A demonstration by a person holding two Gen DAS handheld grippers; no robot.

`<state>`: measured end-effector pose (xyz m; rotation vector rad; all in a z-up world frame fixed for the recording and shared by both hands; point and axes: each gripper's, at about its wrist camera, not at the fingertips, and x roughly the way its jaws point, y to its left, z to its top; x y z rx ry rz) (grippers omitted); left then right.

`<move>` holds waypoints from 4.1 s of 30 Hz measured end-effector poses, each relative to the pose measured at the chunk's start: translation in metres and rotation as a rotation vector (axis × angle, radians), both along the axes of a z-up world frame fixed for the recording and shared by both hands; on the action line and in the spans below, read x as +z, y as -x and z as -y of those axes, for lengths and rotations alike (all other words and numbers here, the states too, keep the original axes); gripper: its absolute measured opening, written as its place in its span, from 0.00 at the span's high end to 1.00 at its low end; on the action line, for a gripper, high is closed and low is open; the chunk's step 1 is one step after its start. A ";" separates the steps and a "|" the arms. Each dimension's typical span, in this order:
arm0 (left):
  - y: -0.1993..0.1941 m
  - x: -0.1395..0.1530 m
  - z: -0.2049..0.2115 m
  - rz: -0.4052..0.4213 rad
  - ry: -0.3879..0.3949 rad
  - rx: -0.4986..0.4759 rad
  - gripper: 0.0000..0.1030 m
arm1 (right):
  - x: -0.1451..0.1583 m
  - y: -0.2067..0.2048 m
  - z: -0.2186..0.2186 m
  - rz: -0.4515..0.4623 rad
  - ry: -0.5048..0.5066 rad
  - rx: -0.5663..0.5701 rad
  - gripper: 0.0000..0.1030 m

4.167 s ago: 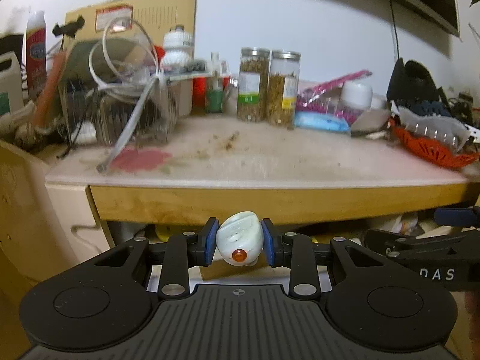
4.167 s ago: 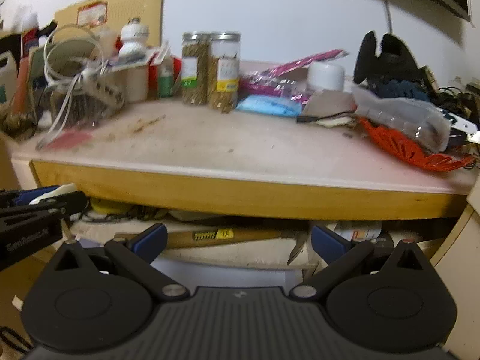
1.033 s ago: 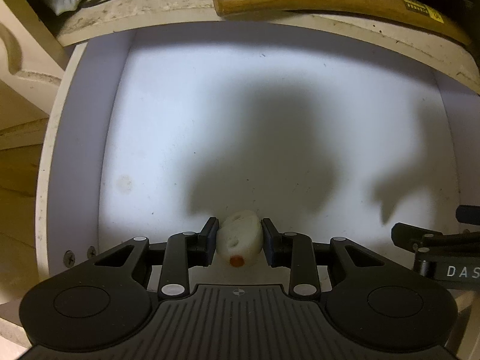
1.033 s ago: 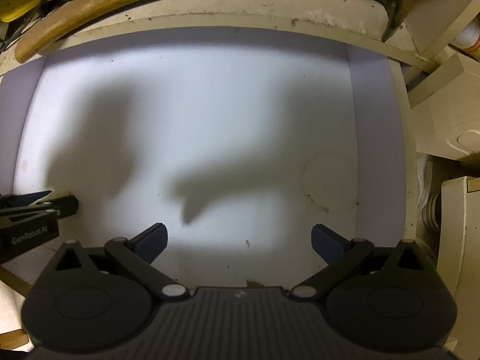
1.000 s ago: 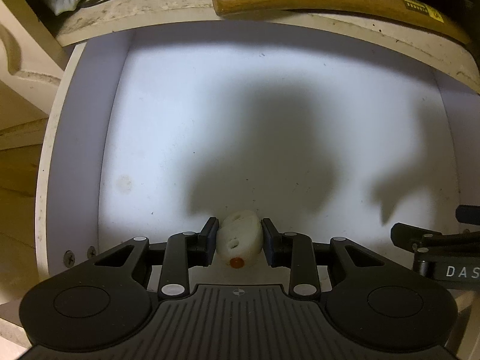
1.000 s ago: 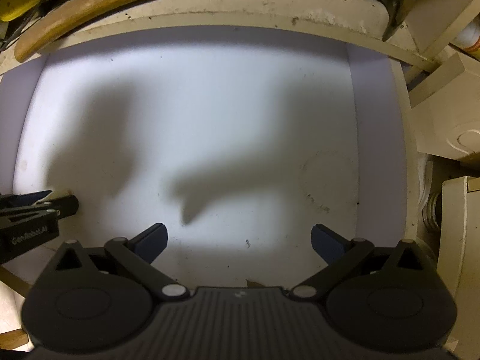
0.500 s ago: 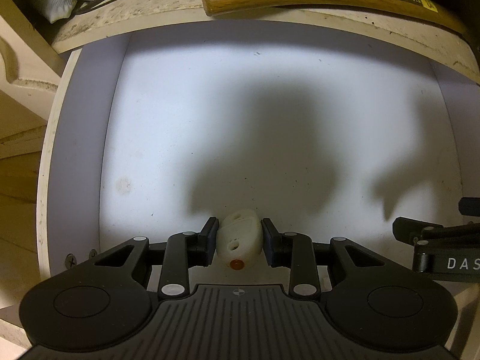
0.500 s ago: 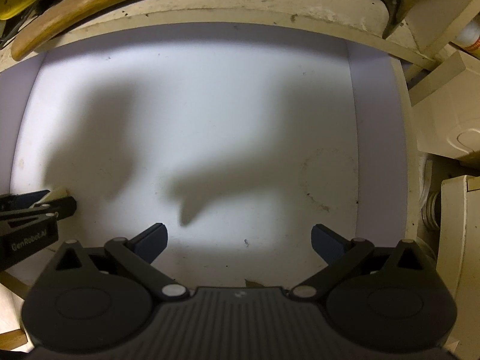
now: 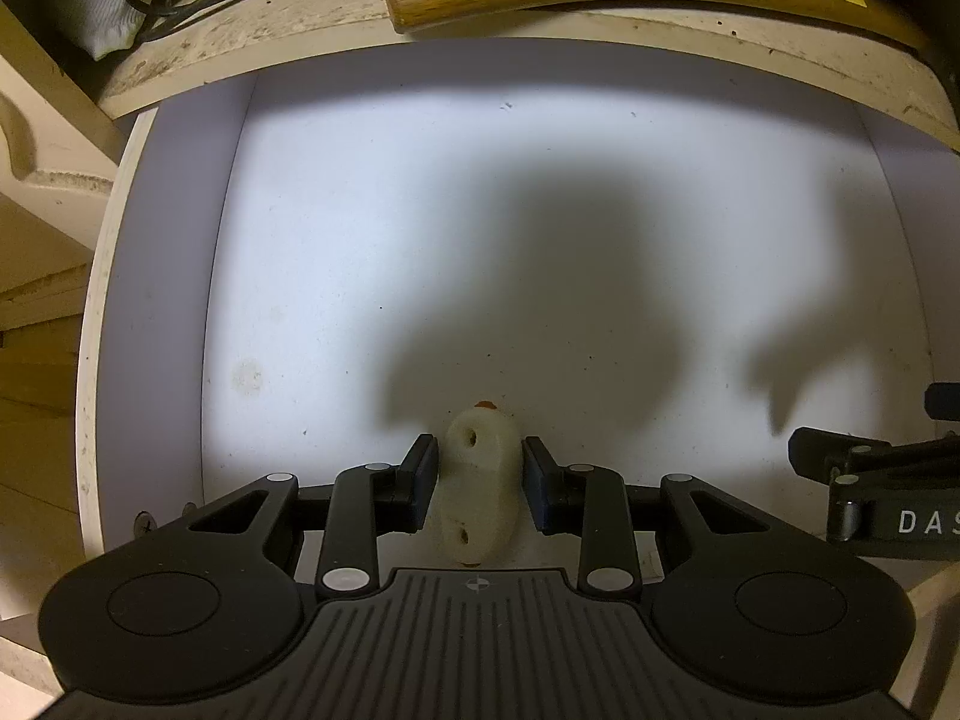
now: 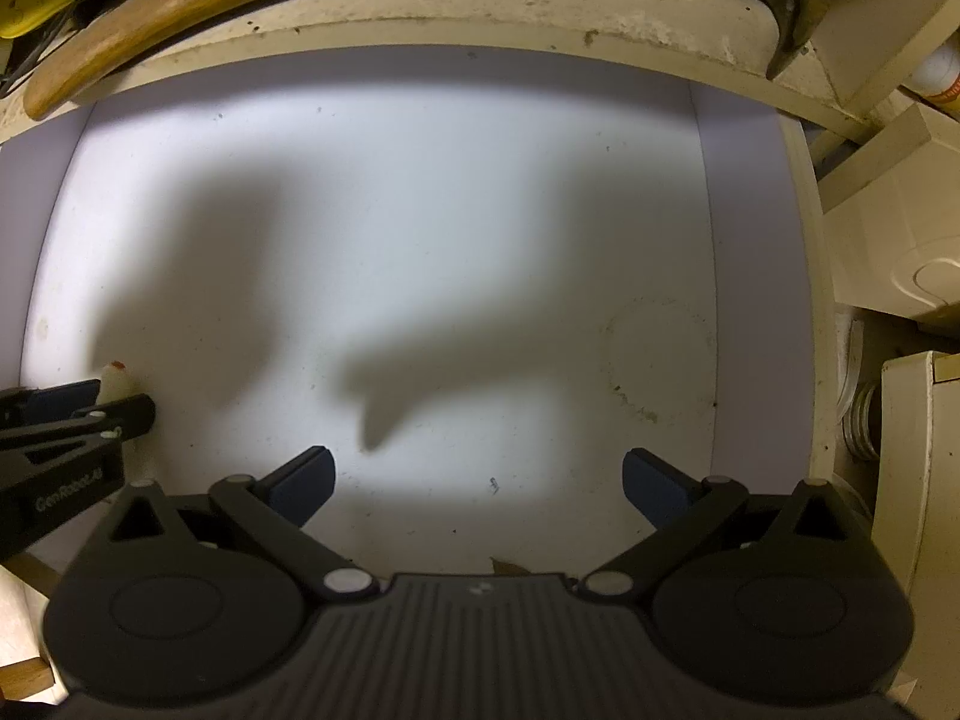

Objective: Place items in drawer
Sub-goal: 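Lower the white object onto the drawer floor with the left gripper, then open the left gripper and release the white object in the drawer, then move both tools to the front edge of the white drawer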

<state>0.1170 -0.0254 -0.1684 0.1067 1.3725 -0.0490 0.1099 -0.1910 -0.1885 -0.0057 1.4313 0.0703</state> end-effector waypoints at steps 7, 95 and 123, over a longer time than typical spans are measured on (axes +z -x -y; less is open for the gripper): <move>0.000 -0.003 0.000 0.007 -0.105 0.020 0.27 | 0.003 0.000 0.000 0.004 -0.005 0.001 0.01; 0.049 0.083 -0.019 0.053 0.070 0.050 0.21 | 0.089 0.076 -0.006 0.092 -0.050 0.005 0.01; 0.054 0.043 -0.019 -0.142 0.033 0.047 0.21 | 0.048 0.077 -0.002 -0.072 0.003 -0.040 0.00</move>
